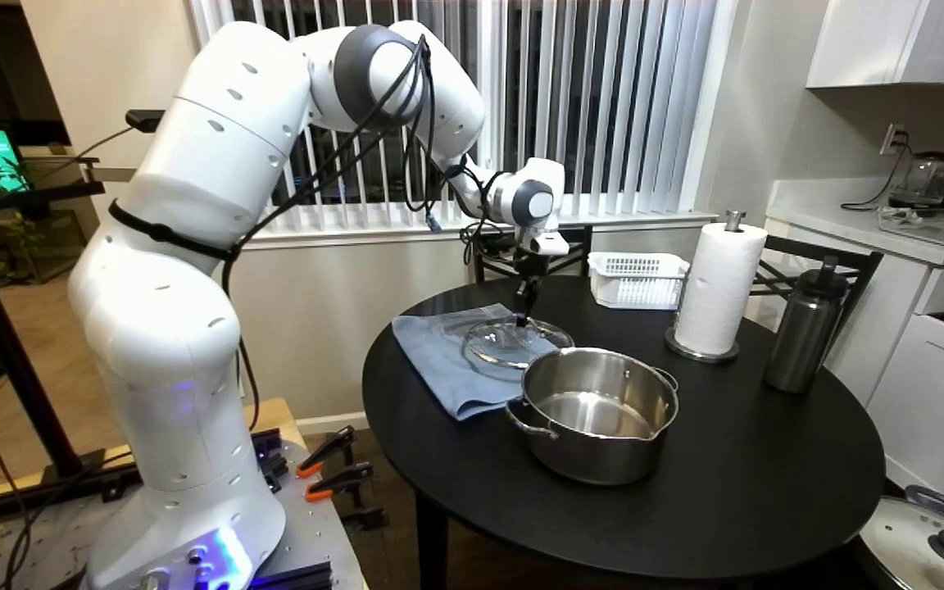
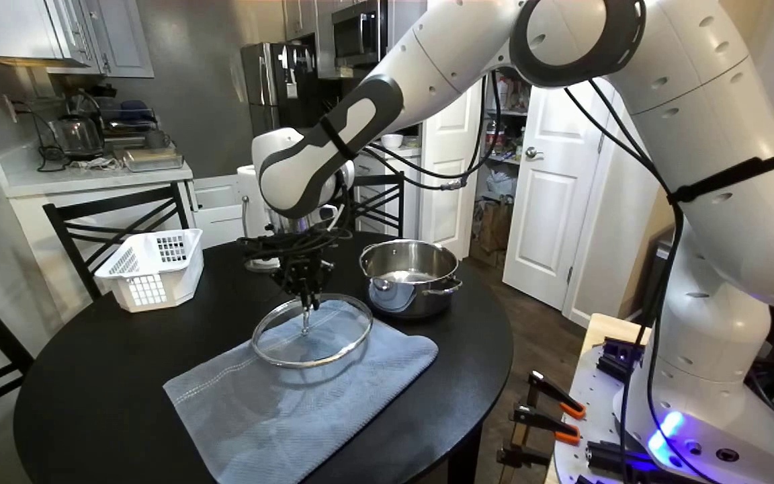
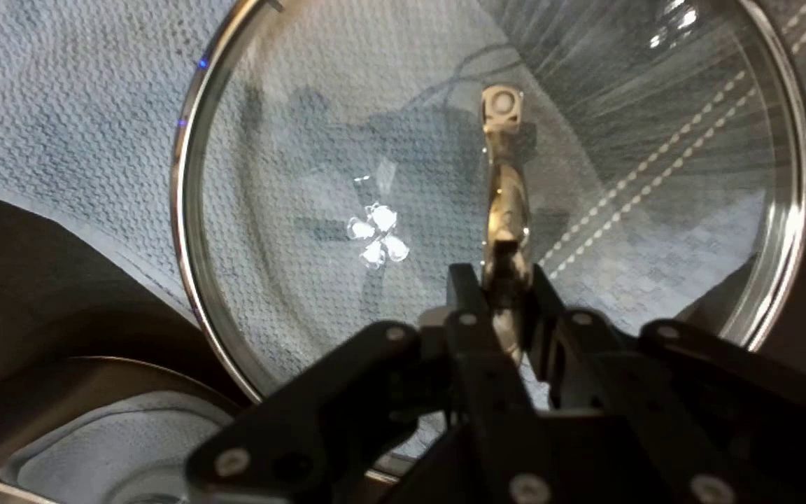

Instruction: Remove the lid from the pot

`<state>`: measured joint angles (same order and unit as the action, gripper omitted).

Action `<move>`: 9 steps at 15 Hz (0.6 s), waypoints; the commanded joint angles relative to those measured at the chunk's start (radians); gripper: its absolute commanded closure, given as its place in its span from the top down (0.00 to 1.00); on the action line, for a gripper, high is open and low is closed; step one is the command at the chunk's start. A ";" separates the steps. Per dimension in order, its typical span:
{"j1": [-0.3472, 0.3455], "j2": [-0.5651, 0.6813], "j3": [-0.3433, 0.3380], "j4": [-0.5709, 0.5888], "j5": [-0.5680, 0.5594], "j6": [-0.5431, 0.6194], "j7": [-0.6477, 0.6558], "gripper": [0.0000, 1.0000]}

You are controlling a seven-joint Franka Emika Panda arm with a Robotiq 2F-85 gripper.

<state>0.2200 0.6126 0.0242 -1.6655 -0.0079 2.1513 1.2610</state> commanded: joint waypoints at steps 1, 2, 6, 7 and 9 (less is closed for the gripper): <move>0.032 -0.037 -0.017 -0.050 -0.058 -0.012 -0.049 0.04; 0.040 -0.039 -0.019 -0.064 -0.079 -0.006 -0.056 0.04; 0.058 -0.056 -0.021 -0.124 -0.138 0.046 -0.088 0.04; 0.058 -0.060 -0.021 -0.132 -0.144 0.060 -0.091 0.41; 0.055 -0.067 -0.020 -0.144 -0.147 0.065 -0.106 0.49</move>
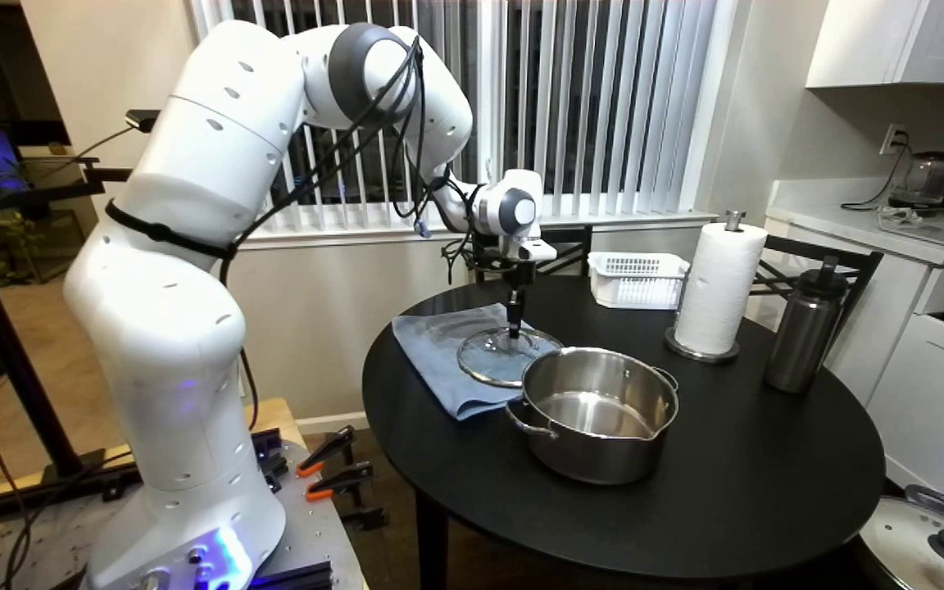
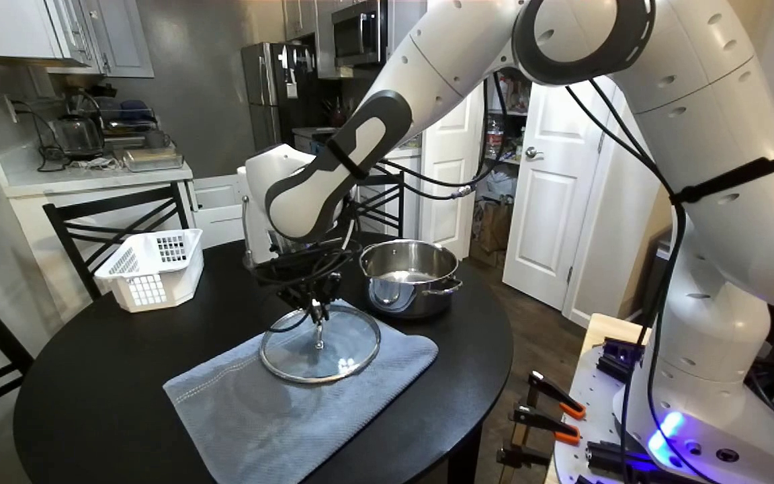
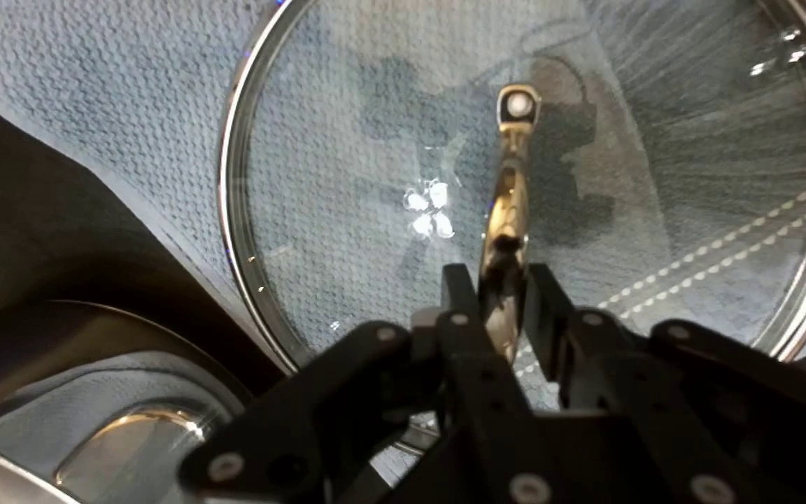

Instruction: Remove the lid from the pot

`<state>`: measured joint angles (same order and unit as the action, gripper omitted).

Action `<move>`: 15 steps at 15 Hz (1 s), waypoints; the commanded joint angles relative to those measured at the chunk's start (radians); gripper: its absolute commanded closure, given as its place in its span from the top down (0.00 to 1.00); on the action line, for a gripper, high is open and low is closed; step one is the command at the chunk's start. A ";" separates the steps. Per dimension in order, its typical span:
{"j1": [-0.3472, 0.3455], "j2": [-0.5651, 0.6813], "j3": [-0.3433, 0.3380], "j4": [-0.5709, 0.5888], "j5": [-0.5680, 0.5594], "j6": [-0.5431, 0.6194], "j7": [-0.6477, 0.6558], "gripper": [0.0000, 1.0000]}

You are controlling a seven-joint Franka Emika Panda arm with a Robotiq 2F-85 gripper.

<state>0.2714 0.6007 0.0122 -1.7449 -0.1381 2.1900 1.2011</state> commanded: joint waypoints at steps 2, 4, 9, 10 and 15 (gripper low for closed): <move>-0.003 -0.066 -0.006 -0.070 -0.008 0.033 -0.060 0.62; -0.012 -0.087 -0.003 -0.079 0.010 0.046 -0.065 0.73; -0.041 -0.131 0.002 -0.094 0.054 0.080 -0.056 0.99; -0.014 -0.081 -0.011 -0.037 0.021 0.040 -0.029 0.87; -0.025 -0.100 -0.011 -0.050 0.031 0.053 -0.029 1.00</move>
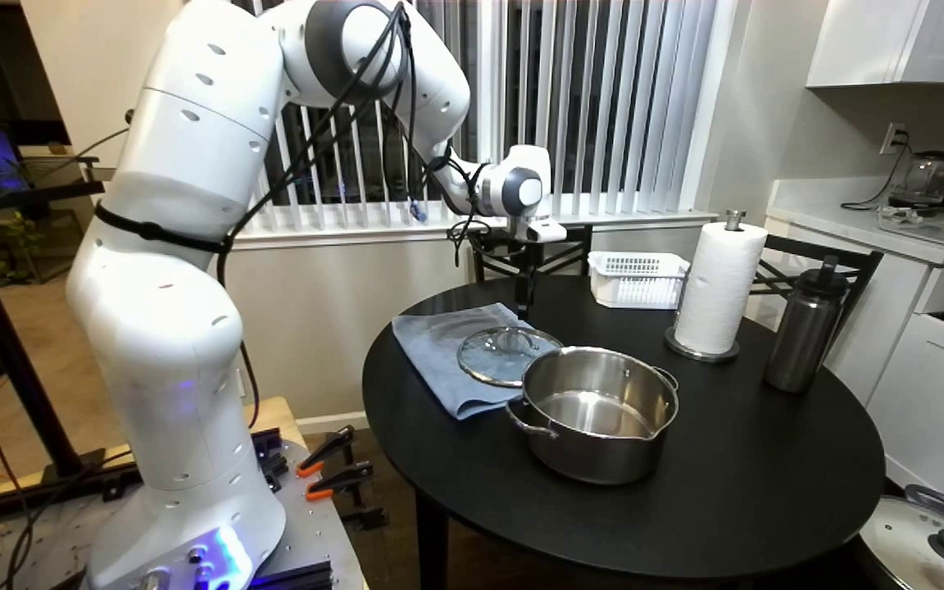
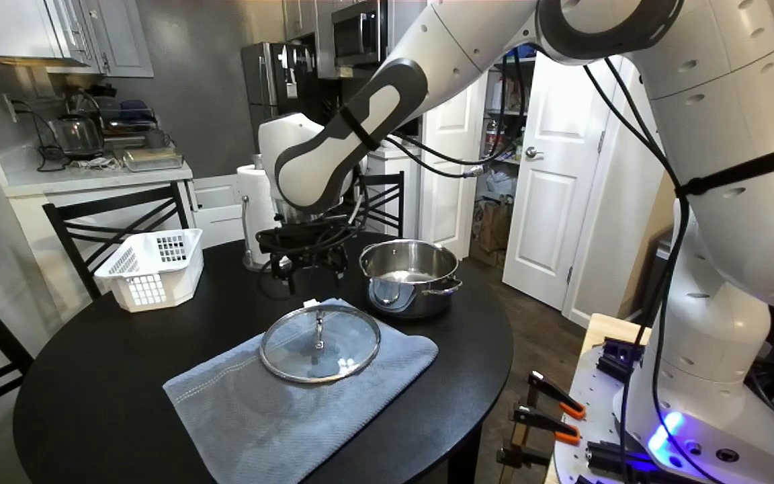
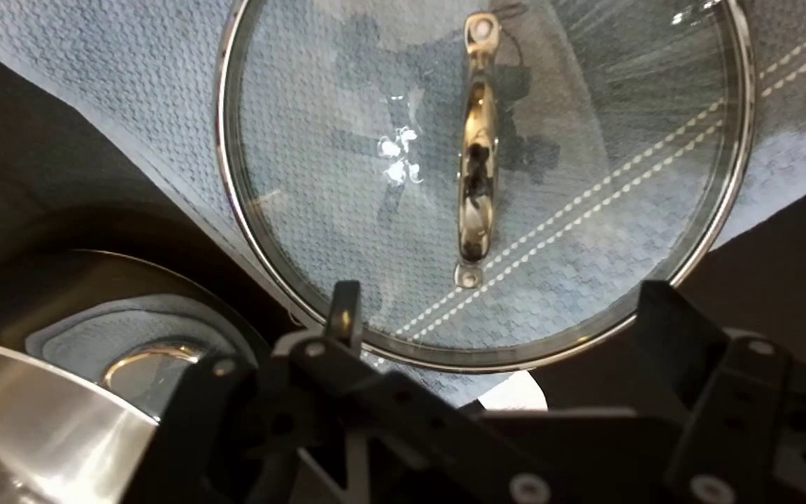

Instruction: Remove the lid from the pot

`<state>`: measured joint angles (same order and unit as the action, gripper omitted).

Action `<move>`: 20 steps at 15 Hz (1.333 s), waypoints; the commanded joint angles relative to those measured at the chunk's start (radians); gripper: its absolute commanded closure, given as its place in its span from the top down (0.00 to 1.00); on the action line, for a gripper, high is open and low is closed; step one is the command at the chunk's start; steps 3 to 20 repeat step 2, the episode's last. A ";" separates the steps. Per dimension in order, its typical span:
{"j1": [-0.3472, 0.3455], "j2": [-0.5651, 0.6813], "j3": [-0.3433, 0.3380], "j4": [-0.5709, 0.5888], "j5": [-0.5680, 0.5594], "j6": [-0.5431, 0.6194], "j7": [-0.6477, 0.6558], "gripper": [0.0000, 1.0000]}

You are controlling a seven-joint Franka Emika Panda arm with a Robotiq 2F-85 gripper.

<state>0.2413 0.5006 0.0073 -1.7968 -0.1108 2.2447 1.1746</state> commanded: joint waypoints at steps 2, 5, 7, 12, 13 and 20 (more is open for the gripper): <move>0.005 0.000 -0.005 0.000 0.004 -0.001 -0.003 1.00; 0.005 0.000 -0.005 0.000 0.004 -0.001 -0.003 1.00; 0.005 0.000 -0.005 0.000 0.004 -0.001 -0.003 1.00; 0.005 0.000 -0.005 0.000 0.004 -0.001 -0.003 1.00; 0.005 0.000 -0.005 0.000 0.004 -0.001 -0.003 1.00; 0.005 0.000 -0.005 0.000 0.004 -0.001 -0.003 1.00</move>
